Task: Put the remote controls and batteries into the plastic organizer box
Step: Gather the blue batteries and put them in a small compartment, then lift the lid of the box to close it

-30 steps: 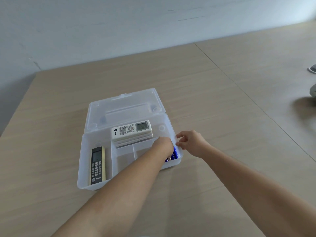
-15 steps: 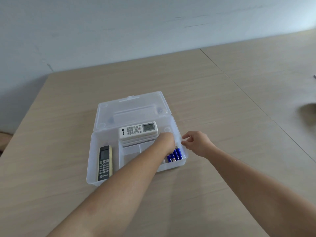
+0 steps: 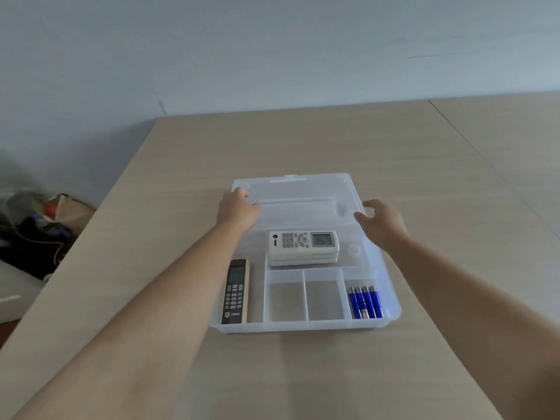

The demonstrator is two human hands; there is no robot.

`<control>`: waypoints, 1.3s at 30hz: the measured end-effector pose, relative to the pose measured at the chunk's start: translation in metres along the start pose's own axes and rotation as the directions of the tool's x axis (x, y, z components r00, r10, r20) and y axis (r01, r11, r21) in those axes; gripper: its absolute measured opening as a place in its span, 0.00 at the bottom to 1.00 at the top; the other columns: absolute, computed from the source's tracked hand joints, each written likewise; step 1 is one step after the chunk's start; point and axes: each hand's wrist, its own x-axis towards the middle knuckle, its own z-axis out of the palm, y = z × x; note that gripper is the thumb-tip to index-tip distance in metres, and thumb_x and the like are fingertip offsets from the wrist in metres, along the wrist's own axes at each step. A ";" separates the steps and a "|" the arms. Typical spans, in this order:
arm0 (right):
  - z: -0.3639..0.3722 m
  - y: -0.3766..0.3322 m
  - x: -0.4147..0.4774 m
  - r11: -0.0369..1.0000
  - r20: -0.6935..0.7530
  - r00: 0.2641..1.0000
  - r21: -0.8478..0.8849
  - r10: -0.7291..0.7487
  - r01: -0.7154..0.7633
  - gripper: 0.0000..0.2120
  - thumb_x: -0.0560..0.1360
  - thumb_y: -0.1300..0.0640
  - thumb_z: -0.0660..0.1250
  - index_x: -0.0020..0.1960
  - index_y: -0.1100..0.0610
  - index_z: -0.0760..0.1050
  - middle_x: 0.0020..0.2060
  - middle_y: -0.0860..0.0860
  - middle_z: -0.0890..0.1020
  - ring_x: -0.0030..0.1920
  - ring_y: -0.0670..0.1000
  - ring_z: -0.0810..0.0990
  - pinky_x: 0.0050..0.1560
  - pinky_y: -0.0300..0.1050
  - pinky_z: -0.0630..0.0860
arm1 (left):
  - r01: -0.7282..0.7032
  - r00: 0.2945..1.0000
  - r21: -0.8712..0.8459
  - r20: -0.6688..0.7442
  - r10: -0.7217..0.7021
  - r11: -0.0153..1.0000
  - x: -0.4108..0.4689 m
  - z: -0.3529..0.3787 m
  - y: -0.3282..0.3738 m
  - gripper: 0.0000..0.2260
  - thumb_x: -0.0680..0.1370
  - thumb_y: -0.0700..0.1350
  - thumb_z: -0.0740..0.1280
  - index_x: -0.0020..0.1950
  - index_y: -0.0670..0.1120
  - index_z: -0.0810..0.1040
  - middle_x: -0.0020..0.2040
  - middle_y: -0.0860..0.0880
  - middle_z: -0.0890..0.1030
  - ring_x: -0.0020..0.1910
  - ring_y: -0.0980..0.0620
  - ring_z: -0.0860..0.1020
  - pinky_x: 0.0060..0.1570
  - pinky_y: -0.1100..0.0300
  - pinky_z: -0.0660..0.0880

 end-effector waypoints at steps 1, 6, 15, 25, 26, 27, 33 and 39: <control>0.006 -0.001 0.006 0.999 0.009 1.000 -0.031 0.010 -0.010 0.24 0.77 0.51 0.62 0.71 0.57 0.66 0.67 0.57 0.74 0.65 0.58 0.73 0.61 0.49 0.71 | 0.074 0.997 -0.015 0.002 -0.074 0.997 0.006 0.000 -0.011 0.23 0.75 0.46 0.63 0.69 0.43 0.70 0.67 0.41 0.73 0.65 0.41 0.74 0.63 0.52 0.73; 0.029 0.005 0.036 0.982 0.069 0.980 0.023 0.184 -0.186 0.29 0.77 0.49 0.61 0.73 0.62 0.61 0.64 0.59 0.75 0.63 0.61 0.73 0.55 0.49 0.71 | 0.316 0.948 -0.264 0.126 -0.292 0.911 0.025 0.016 -0.046 0.33 0.77 0.51 0.64 0.77 0.41 0.56 0.76 0.43 0.63 0.72 0.41 0.66 0.66 0.50 0.67; 0.047 0.022 0.057 0.884 -0.057 0.961 0.410 0.270 -0.224 0.18 0.75 0.57 0.66 0.64 0.56 0.72 0.54 0.54 0.81 0.48 0.53 0.77 0.47 0.46 0.72 | 0.299 0.935 -0.673 0.064 -0.349 0.677 0.048 0.031 -0.059 0.26 0.76 0.43 0.68 0.73 0.42 0.64 0.68 0.45 0.73 0.66 0.44 0.72 0.59 0.56 0.72; -0.012 -0.033 0.042 0.868 -0.225 0.974 0.489 0.026 0.090 0.23 0.69 0.51 0.73 0.61 0.55 0.70 0.55 0.52 0.80 0.53 0.54 0.80 0.54 0.50 0.76 | -0.119 0.983 -0.656 -0.186 -0.007 0.745 0.038 -0.050 -0.006 0.35 0.66 0.41 0.77 0.69 0.48 0.65 0.66 0.48 0.73 0.64 0.49 0.73 0.67 0.50 0.70; -0.021 -0.040 0.037 0.870 -0.261 0.965 0.473 -0.012 0.139 0.23 0.68 0.50 0.73 0.59 0.53 0.70 0.54 0.52 0.80 0.54 0.55 0.80 0.56 0.53 0.77 | -0.169 0.973 -0.623 -0.231 0.027 0.763 0.031 -0.057 -0.002 0.33 0.67 0.40 0.76 0.68 0.49 0.67 0.65 0.50 0.73 0.65 0.51 0.72 0.67 0.55 0.68; -0.028 -0.046 0.031 0.870 -0.306 0.951 0.455 -0.050 0.192 0.23 0.66 0.50 0.74 0.57 0.51 0.69 0.53 0.52 0.80 0.53 0.55 0.79 0.56 0.54 0.76 | -0.226 0.958 -0.574 -0.280 0.071 0.787 0.023 -0.064 0.003 0.30 0.68 0.40 0.76 0.67 0.49 0.70 0.63 0.51 0.73 0.64 0.52 0.71 0.64 0.60 0.68; -0.066 -0.065 -0.028 0.918 -0.385 0.851 0.026 -0.357 0.396 0.12 0.67 0.55 0.73 0.50 0.51 0.77 0.46 0.47 0.83 0.50 0.52 0.79 0.46 0.43 0.68 | -0.339 0.908 -0.048 -0.278 0.313 0.940 -0.034 -0.091 0.001 0.10 0.71 0.48 0.74 0.49 0.47 0.85 0.51 0.46 0.85 0.55 0.46 0.80 0.53 0.58 0.74; -0.061 -0.066 -0.081 0.796 0.099 0.929 -0.489 -0.356 0.357 0.18 0.69 0.58 0.68 0.58 0.47 0.79 0.55 0.51 0.83 0.55 0.57 0.79 0.51 0.48 0.78 | -0.331 0.924 0.193 -0.132 0.359 0.924 -0.090 -0.075 -0.010 0.11 0.76 0.49 0.68 0.56 0.55 0.84 0.57 0.52 0.84 0.63 0.50 0.77 0.65 0.57 0.64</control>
